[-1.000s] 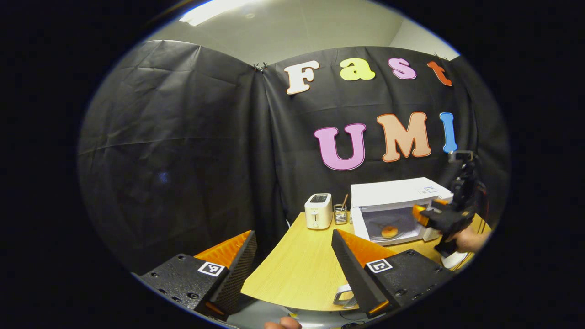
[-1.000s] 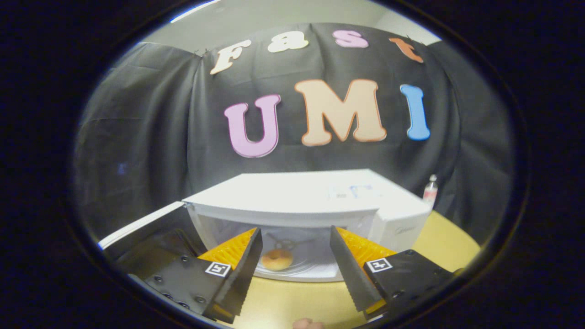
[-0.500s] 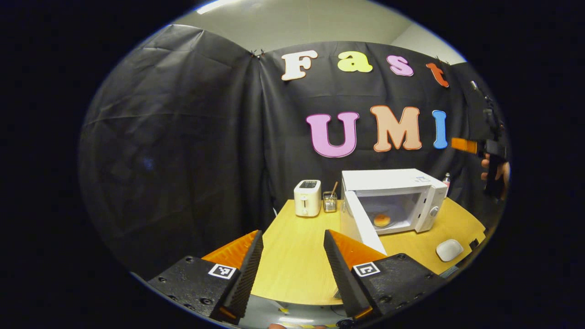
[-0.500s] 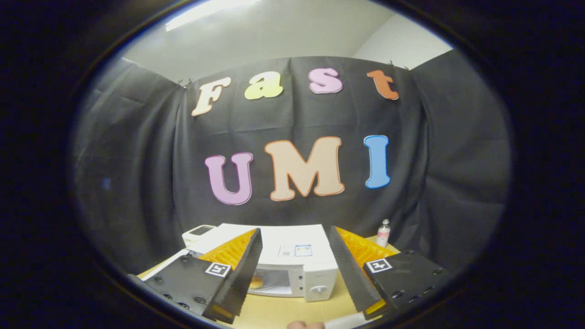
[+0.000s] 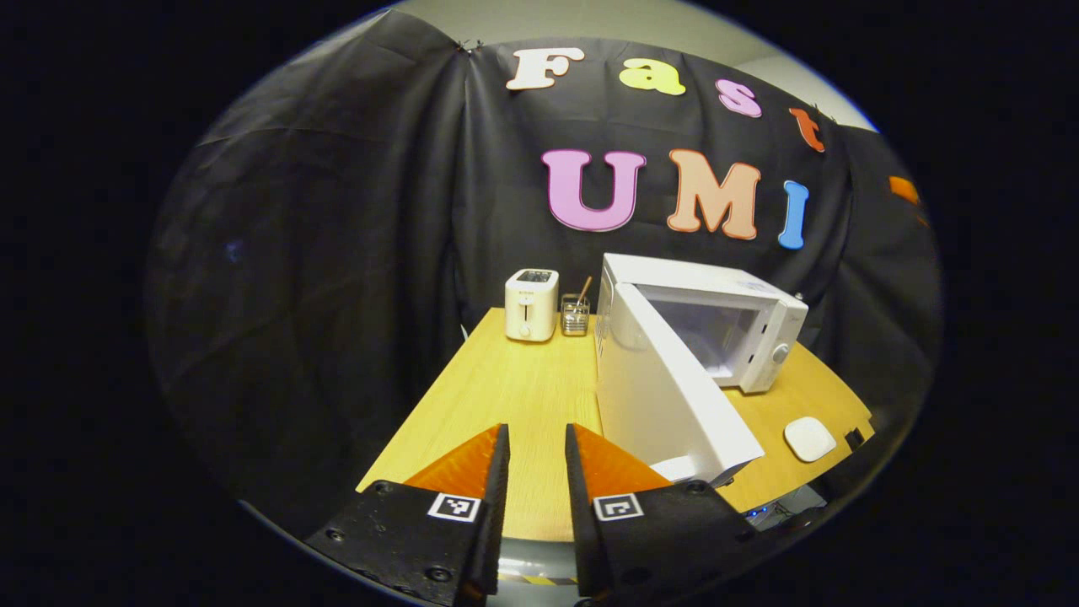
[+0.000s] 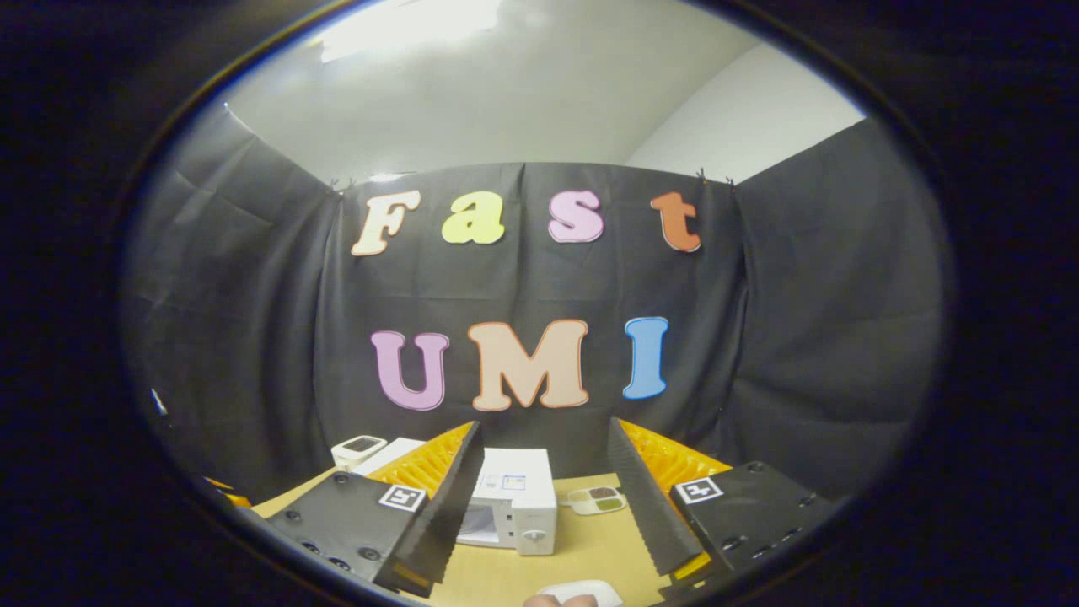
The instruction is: Open the microwave oven with the left hand, put the food in, and close the microwave oven.
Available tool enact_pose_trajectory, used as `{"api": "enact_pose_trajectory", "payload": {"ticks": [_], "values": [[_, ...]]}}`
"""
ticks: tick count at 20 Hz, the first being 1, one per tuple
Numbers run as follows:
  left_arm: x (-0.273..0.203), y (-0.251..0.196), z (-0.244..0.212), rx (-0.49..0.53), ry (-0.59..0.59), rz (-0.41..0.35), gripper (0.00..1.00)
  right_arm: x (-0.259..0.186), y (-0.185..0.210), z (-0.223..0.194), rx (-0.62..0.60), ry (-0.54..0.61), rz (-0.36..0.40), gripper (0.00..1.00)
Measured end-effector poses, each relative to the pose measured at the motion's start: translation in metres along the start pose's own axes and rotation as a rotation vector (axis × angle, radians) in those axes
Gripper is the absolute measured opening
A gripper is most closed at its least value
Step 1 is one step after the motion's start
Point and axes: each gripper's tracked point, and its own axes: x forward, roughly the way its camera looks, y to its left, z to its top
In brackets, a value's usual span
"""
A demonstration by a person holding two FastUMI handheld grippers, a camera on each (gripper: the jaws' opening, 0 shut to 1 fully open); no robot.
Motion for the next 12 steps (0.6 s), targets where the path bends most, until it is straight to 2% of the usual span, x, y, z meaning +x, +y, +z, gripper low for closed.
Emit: {"api": "enact_pose_trajectory", "payload": {"ticks": [1, 2, 4, 7, 8, 9, 10, 11, 12], "values": [[0.005, -0.003, -0.006, 0.009, 0.027, -0.003, 0.31, -0.007, -0.004, 0.006, -0.012, -0.004, -0.005, 0.82], [0.011, -0.005, -0.012, 0.026, 0.037, 0.001, 0.2, -0.013, -0.006, 0.009, -0.021, -0.006, -0.006, 0.91], [0.018, -0.012, -0.025, 0.052, 0.064, -0.001, 0.08, -0.022, -0.009, 0.012, -0.039, -0.011, -0.012, 0.91], [0.018, -0.032, -0.037, 0.031, 0.102, -0.029, 0.04, -0.033, -0.015, 0.014, -0.07, -0.013, -0.016, 0.91], [0.018, -0.038, -0.039, 0.036, 0.106, -0.034, 0.04, -0.035, -0.017, 0.014, -0.073, -0.01, -0.019, 0.82], [0.015, -0.043, -0.04, 0.056, 0.11, -0.027, 0.04, -0.037, -0.019, 0.014, -0.07, -0.009, -0.02, 0.82], [0.016, -0.047, -0.04, 0.077, 0.11, -0.029, 0.01, -0.037, -0.023, 0.014, -0.063, -0.007, -0.024, 0.82], [0.019, -0.054, -0.041, 0.086, 0.108, -0.037, 0.0, -0.037, -0.027, 0.015, -0.055, -0.007, -0.025, 0.91], [0.018, -0.063, -0.04, 0.085, 0.108, -0.052, 0.01, -0.036, -0.03, 0.016, -0.048, -0.008, -0.027, 0.91]]}}
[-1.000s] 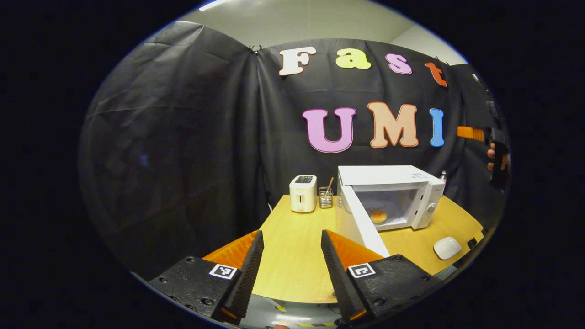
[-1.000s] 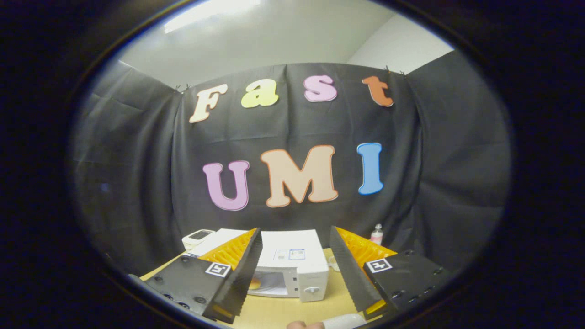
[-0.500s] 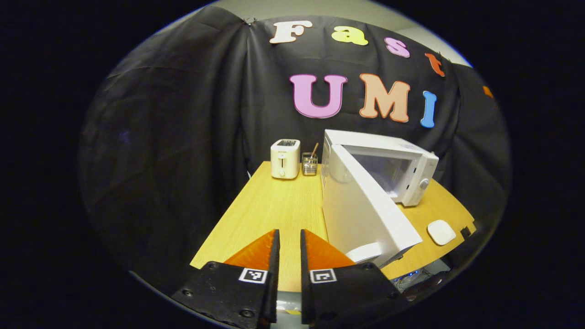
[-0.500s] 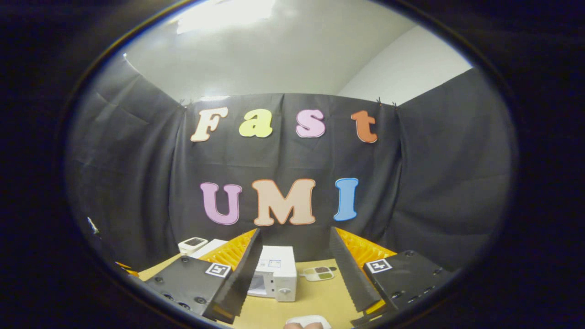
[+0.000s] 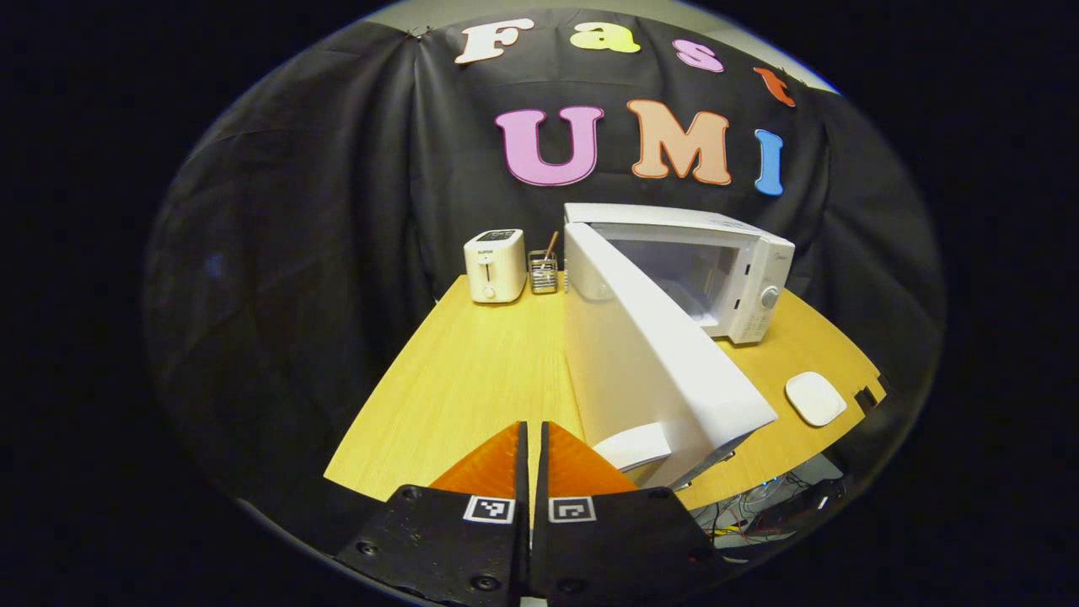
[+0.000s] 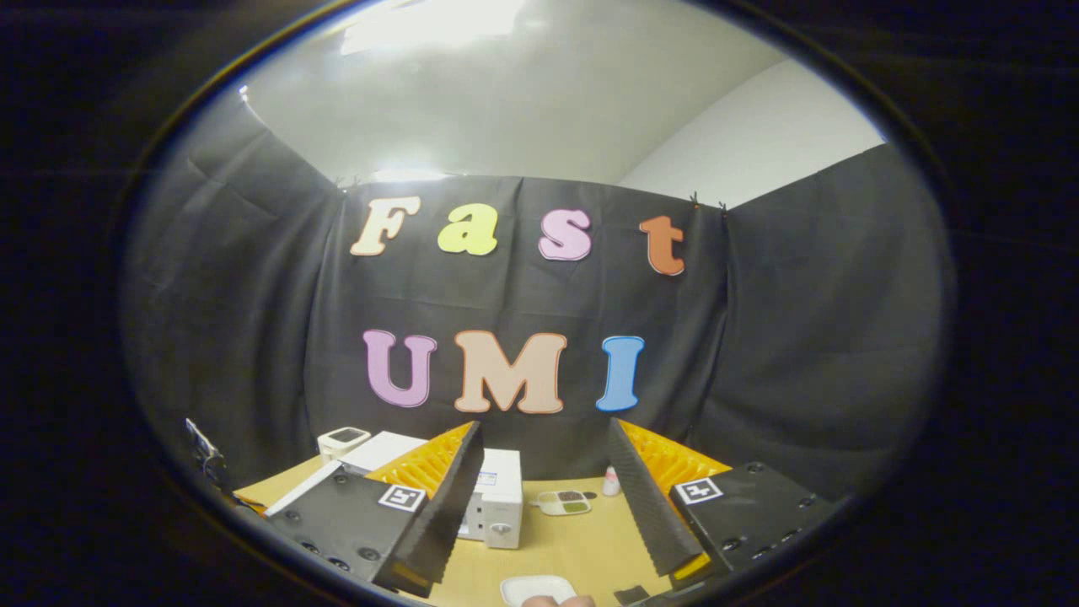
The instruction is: Open the microwave oven with the left hand, put the food in, and close the microwave oven.
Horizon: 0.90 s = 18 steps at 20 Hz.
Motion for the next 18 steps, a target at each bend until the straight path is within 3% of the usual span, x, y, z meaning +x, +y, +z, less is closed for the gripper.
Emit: {"api": "enact_pose_trajectory", "payload": {"ticks": [1, 3, 4, 5, 6, 9, 10, 11, 15, 16, 17, 18], "values": [[0.001, -0.012, 0.002, 0.001, -0.002, -0.015, 0.01, 0.002, -0.004, 0.001, 0.004, -0.002, -0.001, 0.82], [0.003, -0.034, 0.005, 0.008, -0.009, -0.039, 0.01, 0.007, -0.009, 0.002, 0.013, -0.005, 0.007, 0.82], [0.007, -0.045, 0.009, 0.013, -0.015, -0.046, 0.0, 0.011, -0.012, 0.001, 0.009, -0.006, 0.012, 0.91], [0.01, -0.056, 0.012, 0.023, -0.022, -0.048, 0.01, 0.013, -0.017, 0.0, -0.001, -0.006, 0.016, 0.82], [0.014, -0.067, 0.016, 0.033, -0.031, -0.05, 0.01, 0.015, -0.022, 0.0, -0.01, -0.008, 0.021, 0.91], [0.029, -0.105, 0.021, 0.039, -0.028, -0.076, 0.0, 0.025, -0.029, -0.003, -0.035, -0.014, 0.043, 0.91], [0.035, -0.117, 0.024, 0.042, -0.027, -0.083, 0.01, 0.03, -0.033, -0.003, -0.048, -0.019, 0.047, 0.82], [0.039, -0.127, 0.027, 0.047, -0.027, -0.087, 0.01, 0.033, -0.037, -0.003, -0.057, -0.023, 0.05, 0.91], [0.06, -0.165, 0.039, 0.07, -0.031, -0.107, 0.03, 0.046, -0.05, -0.01, -0.067, -0.019, 0.067, 0.91], [0.066, -0.173, 0.041, 0.079, -0.03, -0.107, 0.04, 0.048, -0.054, -0.013, -0.064, -0.016, 0.07, 0.82], [0.07, -0.179, 0.044, 0.087, -0.03, -0.108, 0.04, 0.051, -0.058, -0.016, -0.061, -0.013, 0.072, 0.91], [0.076, -0.186, 0.047, 0.091, -0.029, -0.108, 0.04, 0.056, -0.063, -0.016, -0.058, -0.013, 0.073, 0.91]]}}
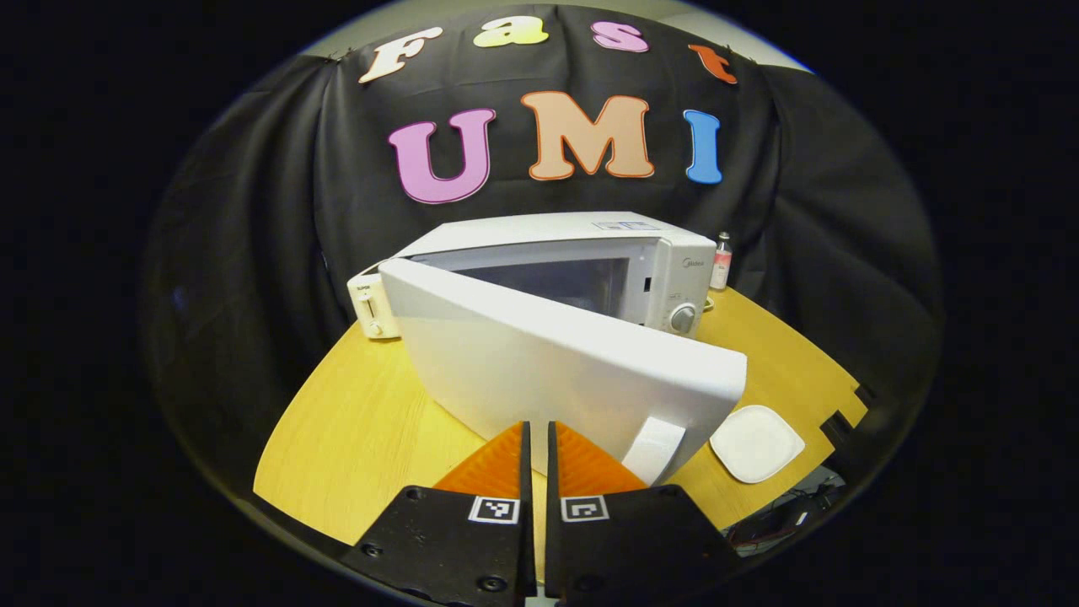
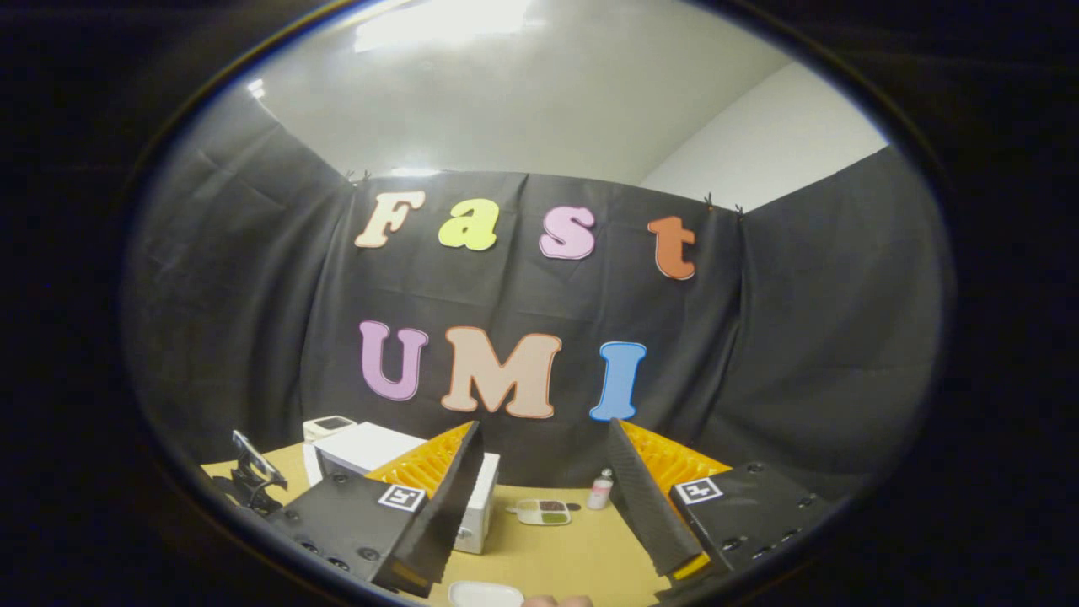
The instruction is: Open the microwave oven with the left hand, put the food in, and close the microwave oven.
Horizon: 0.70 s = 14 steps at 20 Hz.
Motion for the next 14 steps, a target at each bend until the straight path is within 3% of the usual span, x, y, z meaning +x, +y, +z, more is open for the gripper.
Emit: {"api": "enact_pose_trajectory", "payload": {"ticks": [2, 3, 4, 9, 11, 12, 14], "values": [[0.013, -0.01, 0.008, 0.006, -0.001, -0.001, 0.04, 0.006, -0.011, -0.002, 0.011, 0.0, 0.003, 0.91], [0.02, -0.016, 0.012, 0.009, -0.004, 0.0, 0.04, 0.009, -0.016, -0.002, 0.018, -0.001, 0.006, 0.82], [0.026, -0.02, 0.017, 0.015, -0.007, 0.011, 0.04, 0.013, -0.022, -0.002, 0.022, -0.003, 0.01, 0.91], [0.06, -0.035, 0.037, 0.015, -0.015, 0.037, 0.01, 0.031, -0.041, 0.002, 0.035, -0.026, 0.041, 0.91], [0.075, -0.041, 0.045, 0.005, -0.02, 0.052, 0.01, 0.039, -0.047, 0.001, 0.033, -0.032, 0.057, 0.91], [0.082, -0.043, 0.051, 0.005, -0.023, 0.06, 0.01, 0.042, -0.049, 0.0, 0.031, -0.031, 0.064, 0.82], [0.095, -0.043, 0.06, 0.011, -0.03, 0.08, 0.01, 0.048, -0.05, -0.005, 0.033, -0.023, 0.086, 0.82]]}}
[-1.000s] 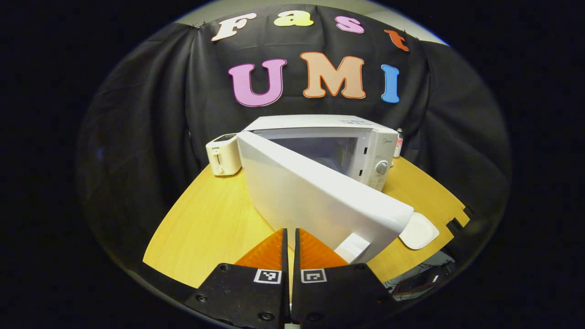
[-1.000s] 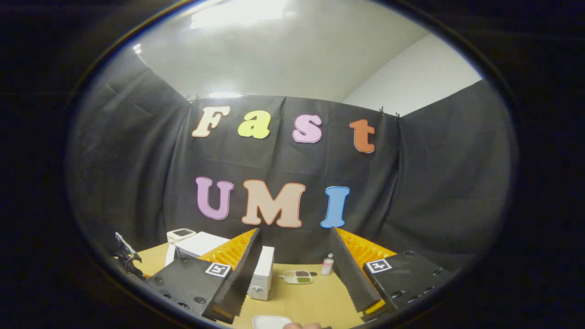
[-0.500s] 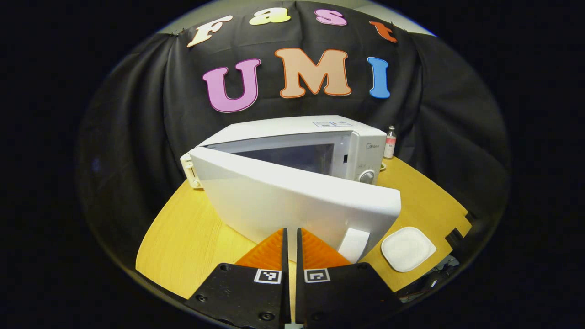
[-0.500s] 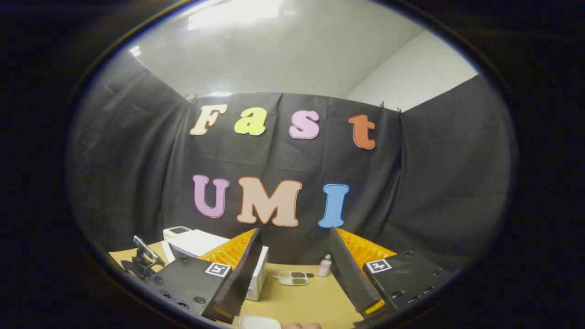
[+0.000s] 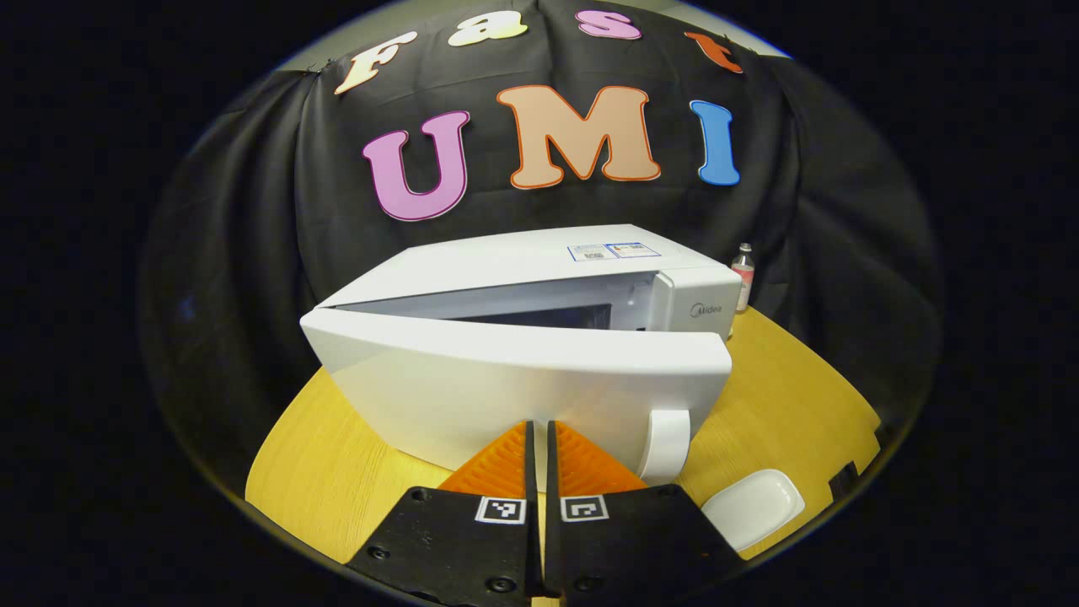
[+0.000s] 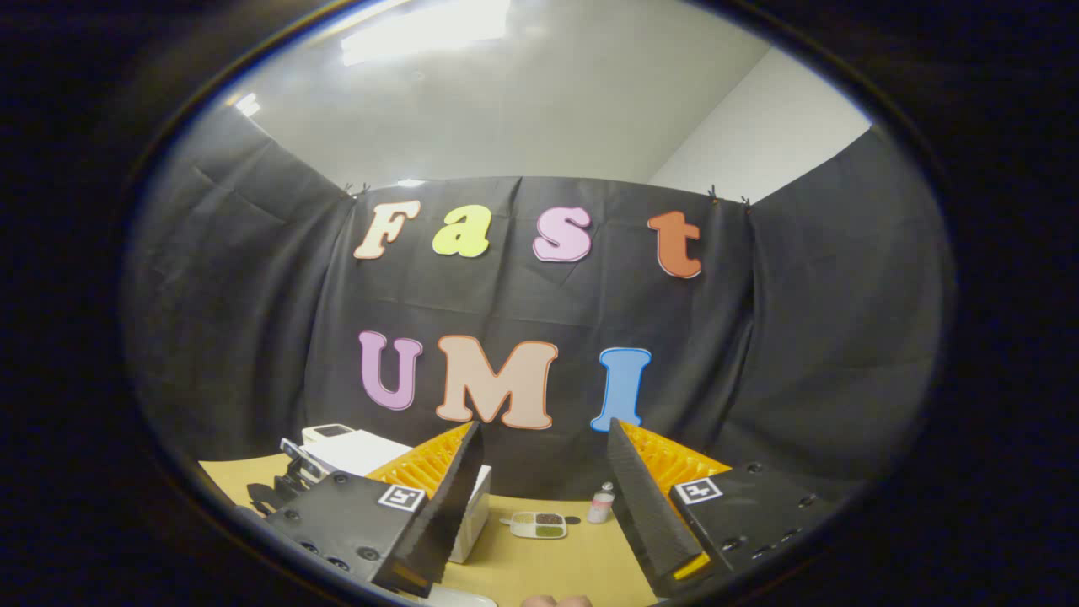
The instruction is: Open the microwave oven with the left hand, put the food in, and close the microwave oven.
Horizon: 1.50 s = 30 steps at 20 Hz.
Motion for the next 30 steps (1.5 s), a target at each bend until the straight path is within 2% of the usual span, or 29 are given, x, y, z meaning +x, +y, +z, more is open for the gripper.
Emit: {"api": "enact_pose_trajectory", "payload": {"ticks": [11, 12, 13, 14, 19, 20, 21, 22, 23, 27, 30], "values": [[0.052, -0.01, 0.022, -0.019, 0.01, 0.029, 0.01, 0.011, -0.016, -0.018, 0.03, 0.018, 0.013, 0.82], [0.053, -0.009, 0.023, -0.022, 0.013, 0.035, 0.01, 0.012, -0.019, -0.017, 0.035, 0.018, 0.01, 0.91], [0.054, -0.01, 0.022, -0.034, 0.009, 0.039, 0.01, 0.013, -0.021, -0.017, 0.035, 0.016, 0.007, 0.82], [0.054, -0.011, 0.024, -0.049, 0.002, 0.04, 0.01, 0.015, -0.022, -0.018, 0.035, 0.014, 0.004, 0.82], [0.063, -0.01, 0.028, -0.052, -0.017, 0.047, 0.02, 0.024, -0.019, -0.026, 0.063, 0.028, 0.014, 0.82], [0.061, -0.012, 0.022, -0.073, 0.023, 0.061, 0.01, 0.026, -0.018, -0.028, 0.067, 0.035, 0.016, 0.82], [0.061, -0.012, 0.021, -0.081, 0.019, 0.062, 0.02, 0.028, -0.019, -0.03, 0.069, 0.036, 0.014, 0.91], [0.061, -0.013, 0.024, -0.076, 0.003, 0.066, 0.02, 0.029, -0.019, -0.031, 0.07, 0.039, 0.012, 0.82], [0.061, -0.014, 0.02, -0.06, 0.011, 0.065, 0.05, 0.028, -0.018, -0.033, 0.073, 0.045, 0.016, 0.82], [0.058, -0.009, 0.022, -0.041, 0.006, 0.063, 0.02, 0.025, -0.016, -0.035, 0.065, 0.048, 0.011, 0.82], [0.042, -0.004, 0.037, -0.018, -0.051, 0.063, 0.01, 0.025, -0.005, -0.036, 0.083, 0.059, 0.026, 0.83]]}}
